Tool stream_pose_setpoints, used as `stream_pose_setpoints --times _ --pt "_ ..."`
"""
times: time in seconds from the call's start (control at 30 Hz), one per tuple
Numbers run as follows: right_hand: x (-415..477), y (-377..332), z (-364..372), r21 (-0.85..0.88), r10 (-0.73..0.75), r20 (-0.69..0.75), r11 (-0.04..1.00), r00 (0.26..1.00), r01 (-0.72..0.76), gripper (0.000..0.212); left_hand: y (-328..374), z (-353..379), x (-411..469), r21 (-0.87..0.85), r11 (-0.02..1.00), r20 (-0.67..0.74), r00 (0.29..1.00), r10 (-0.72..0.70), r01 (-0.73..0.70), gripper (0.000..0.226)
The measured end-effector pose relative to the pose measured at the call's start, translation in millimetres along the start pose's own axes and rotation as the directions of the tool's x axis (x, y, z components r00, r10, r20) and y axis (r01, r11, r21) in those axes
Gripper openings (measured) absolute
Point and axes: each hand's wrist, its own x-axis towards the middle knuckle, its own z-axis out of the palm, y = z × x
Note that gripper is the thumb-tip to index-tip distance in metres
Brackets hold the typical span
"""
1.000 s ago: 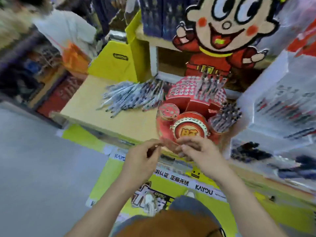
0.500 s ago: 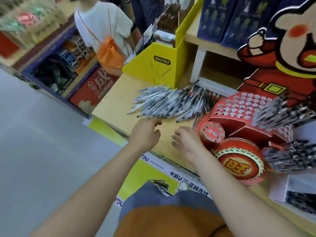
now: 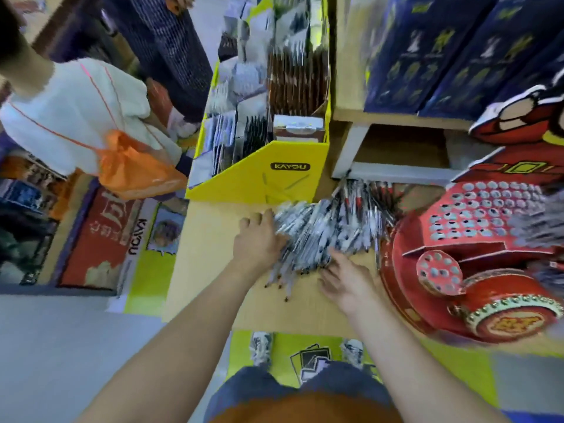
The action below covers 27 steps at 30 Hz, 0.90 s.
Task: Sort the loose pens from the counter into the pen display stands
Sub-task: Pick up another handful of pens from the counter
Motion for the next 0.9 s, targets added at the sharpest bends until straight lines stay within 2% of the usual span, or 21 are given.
stream_pose_setpoints --times 0.13,0.2,0.27,0.37,0.43,0.5,0.53,0.57,0.6,0.63,0.67,0.7,0.73,0.77,0.8,0.83,0.9 --pt "1.5 3.6 17.5 -0.025 -0.046 -0.126 0.999 0.991 0.043 0.017 -2.1 -2.2 11.9 0.034 0.999 0.021 1.000 0.014 -0.015 0.073" --pt "2.5 5.0 23.5 -0.032 -0.055 -0.158 0.998 0.986 0.050 0.018 -6.1 -1.6 19.8 0.068 0.997 0.077 0.997 0.027 -0.033 0.069" --pt "4.8 8.1 25.5 -0.046 -0.060 -0.172 0.998 0.983 0.053 0.020 -12.5 2.2 27.2 0.014 0.996 0.079 0.993 0.085 -0.086 0.061" --pt "5.3 13.4 25.7 -0.055 -0.091 -0.184 0.995 0.979 0.082 0.024 -20.5 1.9 30.8 -0.154 0.978 0.006 0.990 0.140 -0.138 0.040" --pt "4.6 14.5 22.2 -0.085 -0.124 -0.165 0.990 0.979 0.111 0.024 -22.7 -4.8 28.4 -0.186 0.969 -0.045 0.986 0.159 -0.164 0.030" --pt "1.2 11.3 16.3 -0.196 -0.175 -0.121 0.969 0.977 0.149 0.023 -24.1 -12.1 25.4 -0.169 0.959 -0.101 0.972 0.212 -0.227 0.026" --pt "-1.1 9.4 11.5 -0.324 -0.224 -0.112 0.929 0.968 0.177 0.028 -24.1 -15.7 23.1 -0.163 0.951 -0.131 0.961 0.243 -0.263 0.025" --pt "-3.8 6.4 5.6 -0.523 -0.287 -0.108 0.830 0.952 0.191 0.038 -23.7 -19.5 20.7 -0.158 0.942 -0.158 0.949 0.272 -0.296 0.025" --pt "-7.2 3.2 -1.3 -0.731 -0.384 -0.118 0.657 0.916 0.182 0.046 -22.9 -23.9 18.0 -0.144 0.934 -0.175 0.937 0.302 -0.328 0.024" --pt "-12.5 -0.7 -7.5 -0.841 -0.491 -0.102 0.508 0.865 0.189 0.049 -20.4 -29.2 14.1 -0.138 0.924 -0.195 0.925 0.326 -0.355 0.024" --pt "-19.2 -4.3 -11.0 -0.844 -0.560 -0.071 0.475 0.826 0.250 0.046 -15.7 -34.4 9.4 -0.152 0.912 -0.225 0.912 0.344 -0.381 0.025" --pt "-27.6 -7.0 -11.9 -0.765 -0.561 -0.023 0.543 0.827 0.347 0.049 -8.2 -38.4 3.2 -0.195 0.895 -0.243 0.904 0.352 -0.401 0.024" --pt "-38.1 -9.6 -7.9 -0.595 -0.505 0.051 0.678 0.862 0.432 0.053 1.5 -41.7 -4.2 -0.263 0.875 -0.240 0.906 0.348 -0.406 0.023" --pt "-46.7 -9.4 0.5 -0.371 -0.425 0.157 0.811 0.892 0.452 0.059 12.7 -41.7 -12.0 -0.336 0.855 -0.213 0.916 0.340 -0.396 0.020" --pt "-50.8 -5.4 10.2 -0.156 -0.352 0.273 0.902 0.895 0.402 0.062 24.3 -39.3 -19.6 -0.386 0.842 -0.168 0.926 0.338 -0.377 0.017" --pt "-51.6 -0.4 19.8 0.014 -0.314 0.345 0.944 0.884 0.330 0.061 35.5 -34.9 -28.2 -0.405 0.837 -0.114 0.928 0.354 -0.369 0.016" --pt "-41.5 10.9 35.9 0.212 -0.269 0.303 0.954 0.915 0.210 0.058 51.9 -22.4 -40.6 -0.302 0.857 -0.052 0.905 0.423 -0.418 0.023"
